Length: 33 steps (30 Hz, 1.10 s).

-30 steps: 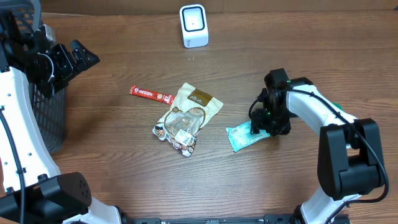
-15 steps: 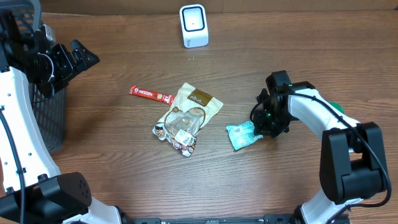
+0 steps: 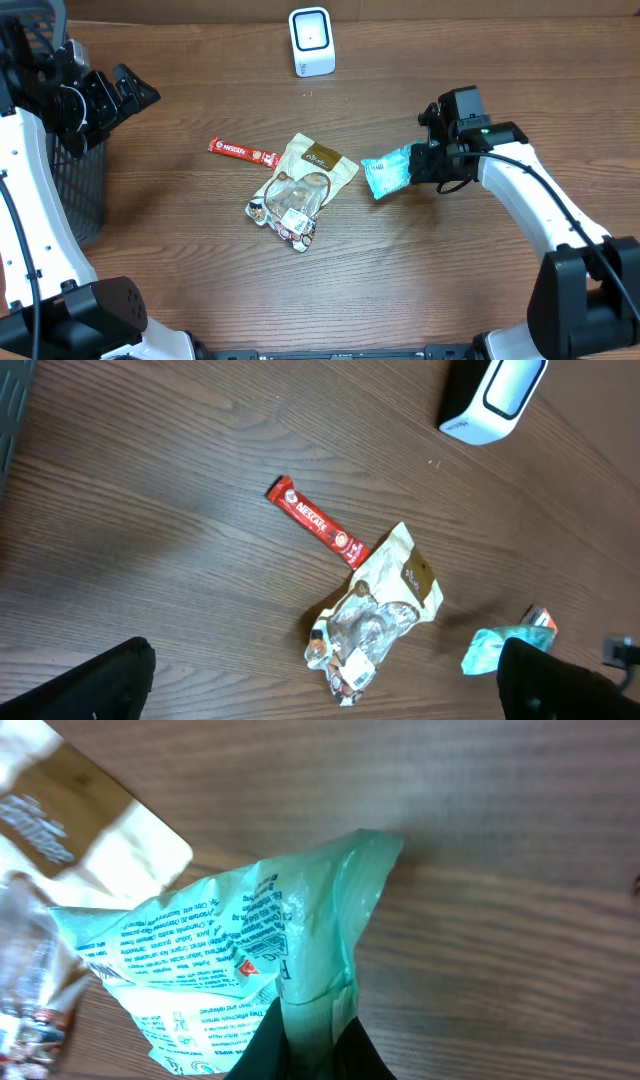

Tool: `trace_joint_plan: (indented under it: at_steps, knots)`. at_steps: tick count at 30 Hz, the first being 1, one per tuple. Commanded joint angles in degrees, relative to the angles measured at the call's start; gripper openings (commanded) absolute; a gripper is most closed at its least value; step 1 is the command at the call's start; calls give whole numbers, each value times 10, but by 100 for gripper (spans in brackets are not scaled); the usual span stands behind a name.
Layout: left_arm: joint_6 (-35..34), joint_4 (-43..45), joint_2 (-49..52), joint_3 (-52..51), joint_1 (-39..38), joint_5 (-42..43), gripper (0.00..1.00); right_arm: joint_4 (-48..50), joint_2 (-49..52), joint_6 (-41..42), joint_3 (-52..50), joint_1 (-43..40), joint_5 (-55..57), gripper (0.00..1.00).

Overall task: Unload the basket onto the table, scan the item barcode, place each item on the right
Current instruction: 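Lift the wipes packet and carry it up to the scanner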

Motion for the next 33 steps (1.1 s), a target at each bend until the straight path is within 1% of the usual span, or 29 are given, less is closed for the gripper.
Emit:
trace_joint_plan:
  at_steps: [1,6,8,13,17,20,25,28,31,33]
  knots:
    - [-3,1,1,-1,-4,0,100,9,-15,3,14,2,-26,4]
    - [-4,1,1,-1,-4,0,100,12,-15,-3,37,2,-42,4]
    - [-4,1,1,-1,-4,0,100,-9,-16,-7,62,2,-42,4]
    - [-4,1,1,-1,-4,0,100,-77,-16,-66,115,3,-44,4]
    - [-4,1,1,-1,-4,0,100,-76,-16,-68,116,8,-43,4]
    - [-4,1,1,-1,-4,0,100,-73,-16,-96,116,19,-33,4]
    - [-4,1,1,-1,-4,0,100,-18,-16,-95,128,58,102,4]
    - [-4,1,1,-1,-4,0,100,16,-16,-96,163,95,207,3]
    - [-3,1,1,-1,-4,0,100,72,-16,-141,214,133,302,3]
    - [-4,1,1,-1,-4,0,100,127,-16,-182,240,153,343,3]
